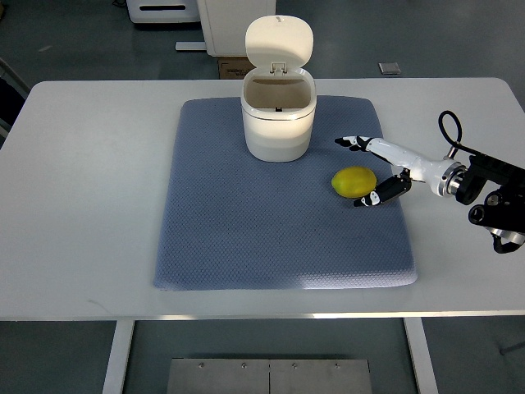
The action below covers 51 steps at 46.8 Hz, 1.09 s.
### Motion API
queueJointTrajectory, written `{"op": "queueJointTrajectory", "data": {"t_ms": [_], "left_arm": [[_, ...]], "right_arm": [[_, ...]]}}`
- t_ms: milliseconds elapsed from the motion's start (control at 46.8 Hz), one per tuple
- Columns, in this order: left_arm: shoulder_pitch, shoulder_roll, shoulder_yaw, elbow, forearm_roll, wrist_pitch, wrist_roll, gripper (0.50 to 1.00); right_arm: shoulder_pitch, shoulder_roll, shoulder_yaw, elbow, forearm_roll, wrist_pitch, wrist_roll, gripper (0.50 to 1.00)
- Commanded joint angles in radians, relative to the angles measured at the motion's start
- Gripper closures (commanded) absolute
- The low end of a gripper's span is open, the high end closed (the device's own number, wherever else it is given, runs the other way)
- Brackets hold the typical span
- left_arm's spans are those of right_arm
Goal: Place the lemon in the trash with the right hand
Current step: 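Move the open right hand down toward the yellow lemon, then close the right hand's fingers around the yellow lemon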
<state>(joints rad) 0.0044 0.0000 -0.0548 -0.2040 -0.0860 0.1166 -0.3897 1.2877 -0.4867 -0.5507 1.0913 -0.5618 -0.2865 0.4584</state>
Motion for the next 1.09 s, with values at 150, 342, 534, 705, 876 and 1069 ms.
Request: {"op": "queueJointTrajectory", "data": {"t_ms": [150, 342, 534, 705, 876, 1069], "left_arm": [[0.000, 0.000, 0.000, 0.000, 0.000, 0.000, 0.000, 0.500], [-0.001, 0.000, 0.000, 0.000, 0.000, 0.000, 0.000, 0.500], [-0.001, 0.000, 0.000, 0.000, 0.000, 0.000, 0.000, 0.500], [0.000, 0.000, 0.001, 0.000, 0.000, 0.000, 0.000, 0.500], [-0.001, 0.000, 0.000, 0.000, 0.000, 0.000, 0.000, 0.500], [-0.001, 0.000, 0.000, 0.000, 0.000, 0.000, 0.000, 0.500]], "right_arm": [[0.001, 0.011, -0.028, -0.008, 0.002, -0.006, -0.004, 0.628], [-0.001, 0.039, -0.029, -0.030, 0.005, -0.006, -0.015, 0.703], [-0.004, 0.066, -0.031, -0.059, 0.005, -0.006, -0.020, 0.802], [-0.004, 0.073, -0.032, -0.060, 0.005, -0.006, -0.023, 0.808], [-0.001, 0.073, -0.035, -0.060, 0.007, -0.006, -0.024, 0.856], [0.013, 0.071, -0.037, -0.059, 0.011, -0.006, -0.024, 1.000]]}}
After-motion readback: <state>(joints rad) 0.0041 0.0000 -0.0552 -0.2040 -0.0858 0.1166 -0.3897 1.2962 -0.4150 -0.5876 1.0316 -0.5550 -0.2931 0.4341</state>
